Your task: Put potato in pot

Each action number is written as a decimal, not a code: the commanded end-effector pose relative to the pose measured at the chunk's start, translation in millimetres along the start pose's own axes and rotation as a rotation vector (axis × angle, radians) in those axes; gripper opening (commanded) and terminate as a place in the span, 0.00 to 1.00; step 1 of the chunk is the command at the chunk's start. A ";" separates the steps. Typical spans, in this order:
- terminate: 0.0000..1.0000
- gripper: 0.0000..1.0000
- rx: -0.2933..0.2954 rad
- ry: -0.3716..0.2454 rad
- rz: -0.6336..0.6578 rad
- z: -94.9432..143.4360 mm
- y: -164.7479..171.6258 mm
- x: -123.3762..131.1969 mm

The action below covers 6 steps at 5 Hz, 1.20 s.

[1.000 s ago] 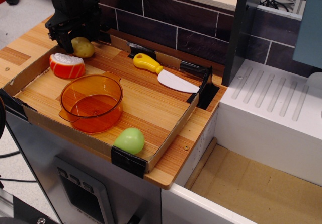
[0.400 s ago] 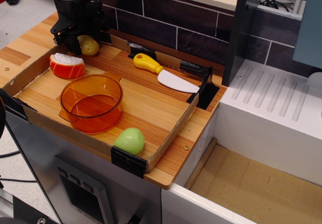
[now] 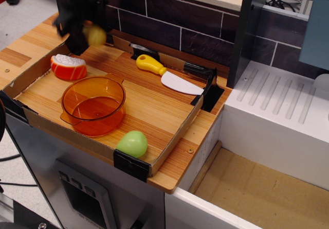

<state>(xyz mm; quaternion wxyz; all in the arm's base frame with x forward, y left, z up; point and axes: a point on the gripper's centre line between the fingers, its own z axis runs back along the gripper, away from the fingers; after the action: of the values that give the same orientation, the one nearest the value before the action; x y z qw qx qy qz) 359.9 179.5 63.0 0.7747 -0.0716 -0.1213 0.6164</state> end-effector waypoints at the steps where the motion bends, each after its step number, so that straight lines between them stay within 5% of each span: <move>1: 0.00 0.00 -0.108 0.073 -0.056 87.3 -2.2 -17.0; 2: 0.00 0.00 -0.057 0.136 -0.117 97.6 15.8 -34.5; 4: 0.00 0.00 -0.006 0.105 -0.215 91.0 57.2 -57.7; 6: 0.00 0.00 0.047 0.050 -0.275 59.0 77.8 -68.9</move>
<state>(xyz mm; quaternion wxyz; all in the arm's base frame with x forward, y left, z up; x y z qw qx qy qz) 257.7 116.4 81.1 0.8577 -0.0505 -0.0768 0.5059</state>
